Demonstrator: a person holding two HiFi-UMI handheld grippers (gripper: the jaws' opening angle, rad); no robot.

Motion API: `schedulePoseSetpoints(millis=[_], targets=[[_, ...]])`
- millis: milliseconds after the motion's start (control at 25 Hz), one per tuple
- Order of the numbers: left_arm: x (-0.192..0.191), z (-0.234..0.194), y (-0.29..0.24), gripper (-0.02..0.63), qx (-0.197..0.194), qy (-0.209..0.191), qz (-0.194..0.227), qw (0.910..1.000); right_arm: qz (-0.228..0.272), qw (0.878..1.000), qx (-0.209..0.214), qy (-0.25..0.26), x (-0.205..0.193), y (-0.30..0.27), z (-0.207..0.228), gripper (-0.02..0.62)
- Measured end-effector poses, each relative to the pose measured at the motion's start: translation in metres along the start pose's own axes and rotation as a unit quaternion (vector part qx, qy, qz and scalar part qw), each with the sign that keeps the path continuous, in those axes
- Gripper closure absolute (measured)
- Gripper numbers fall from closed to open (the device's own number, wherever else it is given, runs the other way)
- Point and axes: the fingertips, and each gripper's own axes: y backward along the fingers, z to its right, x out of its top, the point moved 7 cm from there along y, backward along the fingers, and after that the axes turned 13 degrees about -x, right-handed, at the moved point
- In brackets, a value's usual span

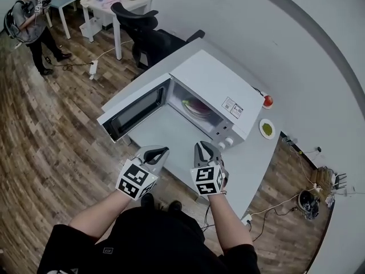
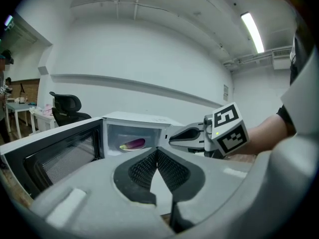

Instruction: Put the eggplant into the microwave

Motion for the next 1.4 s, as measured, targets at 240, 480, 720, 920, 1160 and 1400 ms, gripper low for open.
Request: schedulePoseSetpoints(millis=[240, 480, 720, 920, 1160, 1400], targets=[[0.021, 0.037, -0.002, 0.598, -0.008, -0.017, -0.01, 0.9998, 0.022, 0.995, 0.023, -0.094, -0.001, 0.048, 0.033, 0.548], [0.044, 0.075, -0.019, 0.598, -0.005, -0.008, 0.014, 0.9999, 0.053, 0.98, 0.049, -0.187, 0.001, 0.094, 0.064, 0.548], [0.068, 0.111, -0.029, 0.598, -0.013, -0.005, 0.055, 0.9984, 0.083, 0.96, 0.084, -0.253, -0.006, 0.135, 0.078, 0.557], [0.078, 0.122, -0.018, 0.598, -0.019, -0.008, 0.06, 0.998, 0.113, 0.94, 0.111, -0.302, -0.002, 0.164, 0.086, 0.566], [0.093, 0.118, -0.005, 0.598, -0.009, -0.013, 0.084, 0.9964, 0.15, 0.93, 0.139, -0.304, 0.014, 0.183, 0.088, 0.58], [0.104, 0.117, 0.009, 0.598, -0.003, -0.028, 0.096, 0.995, 0.163, 0.926, 0.147, -0.307, 0.025, 0.185, 0.087, 0.58]])
